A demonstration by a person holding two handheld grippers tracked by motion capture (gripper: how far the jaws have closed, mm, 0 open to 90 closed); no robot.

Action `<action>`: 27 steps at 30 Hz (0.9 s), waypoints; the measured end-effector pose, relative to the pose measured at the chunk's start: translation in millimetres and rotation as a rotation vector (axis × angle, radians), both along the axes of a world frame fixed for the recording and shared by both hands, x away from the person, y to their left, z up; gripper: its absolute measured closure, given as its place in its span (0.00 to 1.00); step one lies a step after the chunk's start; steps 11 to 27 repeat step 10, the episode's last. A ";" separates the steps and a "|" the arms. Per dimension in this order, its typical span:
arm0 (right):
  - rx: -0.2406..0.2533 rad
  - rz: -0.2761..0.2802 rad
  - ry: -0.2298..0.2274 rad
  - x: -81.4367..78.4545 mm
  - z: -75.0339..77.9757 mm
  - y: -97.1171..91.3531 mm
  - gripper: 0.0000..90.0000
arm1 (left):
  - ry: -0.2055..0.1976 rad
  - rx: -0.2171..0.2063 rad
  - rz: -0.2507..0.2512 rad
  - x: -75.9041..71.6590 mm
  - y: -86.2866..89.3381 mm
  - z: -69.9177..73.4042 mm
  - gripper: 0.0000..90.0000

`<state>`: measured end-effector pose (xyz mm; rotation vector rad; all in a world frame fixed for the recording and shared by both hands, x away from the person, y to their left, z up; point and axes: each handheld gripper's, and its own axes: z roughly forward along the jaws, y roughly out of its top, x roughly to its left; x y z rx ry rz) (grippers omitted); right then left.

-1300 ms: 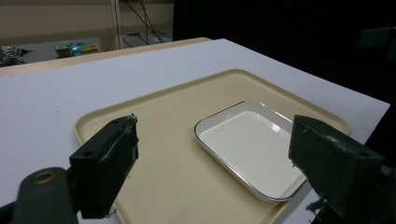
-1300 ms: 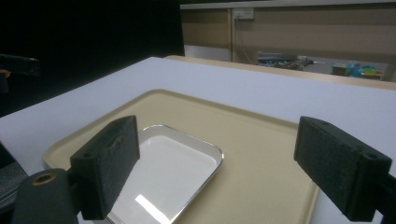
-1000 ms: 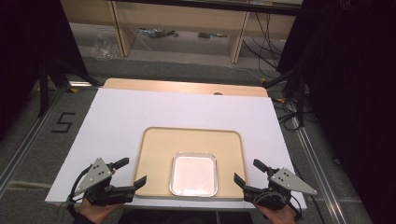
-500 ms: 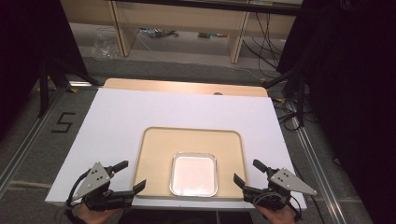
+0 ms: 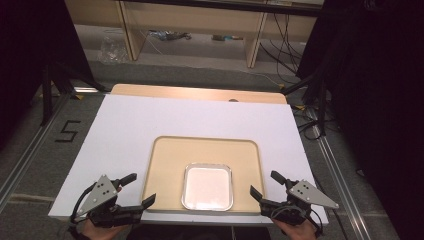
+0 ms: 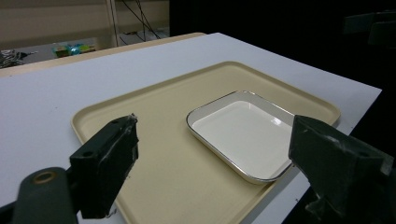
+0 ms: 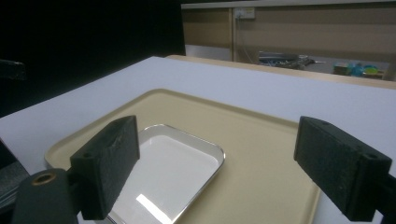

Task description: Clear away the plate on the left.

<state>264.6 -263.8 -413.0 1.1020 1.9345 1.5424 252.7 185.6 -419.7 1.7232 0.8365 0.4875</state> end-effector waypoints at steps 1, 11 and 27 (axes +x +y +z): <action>0.001 -0.001 -0.005 0.2 -0.2 0.0 0.17 | 0.000 0.000 -0.001 0.0 0.0 0.0 0.17; 0.002 0.005 0.000 0.1 0.0 -0.3 0.17 | 0.000 -0.003 0.000 0.0 -0.2 0.1 0.17; 0.002 0.005 0.000 0.1 0.0 -0.3 0.17 | 0.000 -0.003 0.000 0.0 -0.2 0.1 0.17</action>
